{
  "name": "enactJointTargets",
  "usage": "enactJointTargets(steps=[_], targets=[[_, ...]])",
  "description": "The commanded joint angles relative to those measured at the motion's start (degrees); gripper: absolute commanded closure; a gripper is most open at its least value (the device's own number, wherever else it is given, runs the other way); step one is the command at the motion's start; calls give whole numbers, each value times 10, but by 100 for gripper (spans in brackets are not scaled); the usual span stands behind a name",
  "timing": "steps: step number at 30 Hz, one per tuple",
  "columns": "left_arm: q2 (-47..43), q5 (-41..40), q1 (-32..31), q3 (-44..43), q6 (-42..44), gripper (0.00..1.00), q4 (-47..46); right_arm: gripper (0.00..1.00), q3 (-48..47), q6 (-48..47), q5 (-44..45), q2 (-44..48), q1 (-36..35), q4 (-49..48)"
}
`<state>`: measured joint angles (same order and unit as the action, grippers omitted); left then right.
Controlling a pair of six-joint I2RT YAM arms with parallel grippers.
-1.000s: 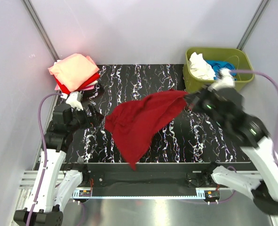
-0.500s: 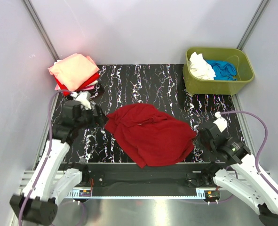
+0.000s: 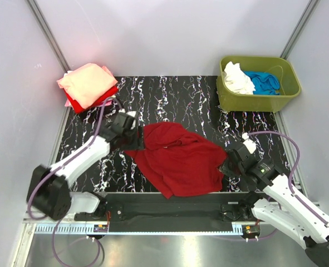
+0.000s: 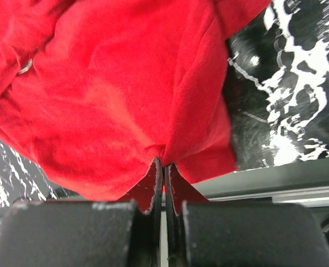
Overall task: Fold and stack the t-shirts
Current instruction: Flatten the tshirt out
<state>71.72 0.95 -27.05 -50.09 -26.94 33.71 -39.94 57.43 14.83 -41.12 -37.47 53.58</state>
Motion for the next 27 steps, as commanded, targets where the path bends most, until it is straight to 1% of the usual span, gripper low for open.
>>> enactJointTargets(steps=[1,3,4,5,7,8,9,10,11,13,14,16,17,23,24,26,27], targets=[[53,-25,-18,-65,-17,37,-51,100,14,11,-27,-3,0,-43],[82,-25,-40,-101,-21,38,-54,100,20,12,-38,-5,0,-52],[92,-27,-49,-115,-20,37,-58,100,28,13,-42,-6,1,-57],[103,-28,-60,-129,-18,34,-62,100,31,14,-55,-6,0,-67],[140,-32,-98,-175,-2,24,-67,100,43,15,-66,-9,0,-77],[172,-34,-123,-192,5,21,-67,100,45,15,-75,-11,0,-83],[208,-33,-144,-227,20,18,-66,100,50,17,-81,-12,0,-88],[208,-33,-144,-246,28,17,-66,100,51,17,-82,-12,0,-88],[246,-30,-161,-281,34,16,-64,100,53,17,-85,-12,0,-89],[282,-22,-172,-315,47,16,-57,100,54,15,-88,-11,-1,-89],[313,-17,-180,-343,50,16,-54,100,53,15,-87,-10,0,-87],[340,-13,-183,-364,53,17,-52,100,50,13,-82,-5,0,-79],[360,4,-185,-378,53,17,-53,100,48,12,-81,-4,1,-75],[403,12,-189,-391,52,24,-56,100,40,7,-62,17,0,-55],[404,16,-189,-389,53,29,-60,100,40,5,-61,17,0,-53],[410,28,-190,-382,52,33,-73,100,40,3,-60,17,0,-51],[411,34,-190,-380,52,40,-81,100,39,1,-60,17,0,-51]])
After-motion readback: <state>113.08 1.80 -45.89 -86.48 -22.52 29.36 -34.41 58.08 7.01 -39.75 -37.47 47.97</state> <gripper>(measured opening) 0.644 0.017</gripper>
